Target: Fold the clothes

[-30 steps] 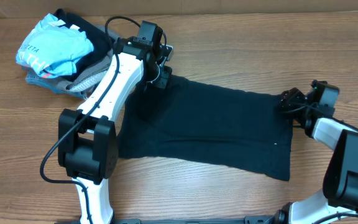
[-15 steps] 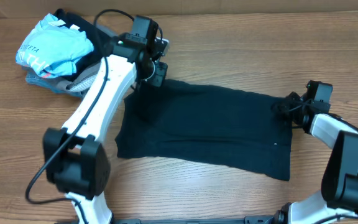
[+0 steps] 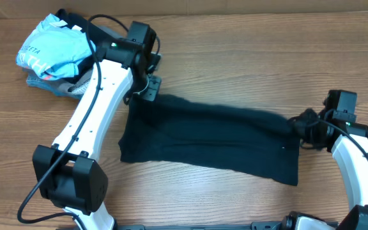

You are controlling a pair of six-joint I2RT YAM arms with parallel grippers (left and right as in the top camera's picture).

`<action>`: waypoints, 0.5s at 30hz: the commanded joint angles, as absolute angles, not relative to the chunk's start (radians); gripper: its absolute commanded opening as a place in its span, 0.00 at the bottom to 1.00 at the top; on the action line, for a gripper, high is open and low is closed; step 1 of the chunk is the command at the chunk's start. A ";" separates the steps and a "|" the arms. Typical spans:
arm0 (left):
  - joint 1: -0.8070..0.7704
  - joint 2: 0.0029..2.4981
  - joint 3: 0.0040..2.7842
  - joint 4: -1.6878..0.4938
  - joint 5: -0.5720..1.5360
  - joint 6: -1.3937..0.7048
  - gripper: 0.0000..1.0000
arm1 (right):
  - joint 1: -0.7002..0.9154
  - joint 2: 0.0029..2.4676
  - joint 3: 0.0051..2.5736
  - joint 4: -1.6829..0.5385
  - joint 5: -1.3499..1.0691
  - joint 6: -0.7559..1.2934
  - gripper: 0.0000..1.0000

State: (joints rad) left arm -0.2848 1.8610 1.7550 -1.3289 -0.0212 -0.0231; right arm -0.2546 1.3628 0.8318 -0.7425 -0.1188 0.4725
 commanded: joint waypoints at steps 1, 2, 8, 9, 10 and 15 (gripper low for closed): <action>-0.249 1.845 1.768 -1.374 -0.054 -0.076 0.04 | -0.259 1.349 0.846 -0.831 -0.069 0.520 0.04; -0.242 1.845 1.766 -1.388 -0.052 -0.076 0.04 | -0.259 1.349 0.846 -0.869 -0.041 0.540 0.04; -0.217 1.845 1.707 -1.422 -0.051 -0.086 0.04 | -0.259 1.349 0.846 -0.983 0.026 0.551 0.04; -0.216 1.845 1.692 -1.422 -0.051 -0.089 0.04 | -0.259 1.349 0.846 -0.994 0.025 0.551 0.04; -0.216 1.845 1.678 -1.423 -0.051 -0.091 0.04 | -0.259 1.349 0.846 -0.999 0.025 0.551 0.04; -0.216 1.845 1.616 -1.424 -0.051 -0.092 0.06 | -0.259 1.349 0.846 -1.001 0.025 0.550 0.19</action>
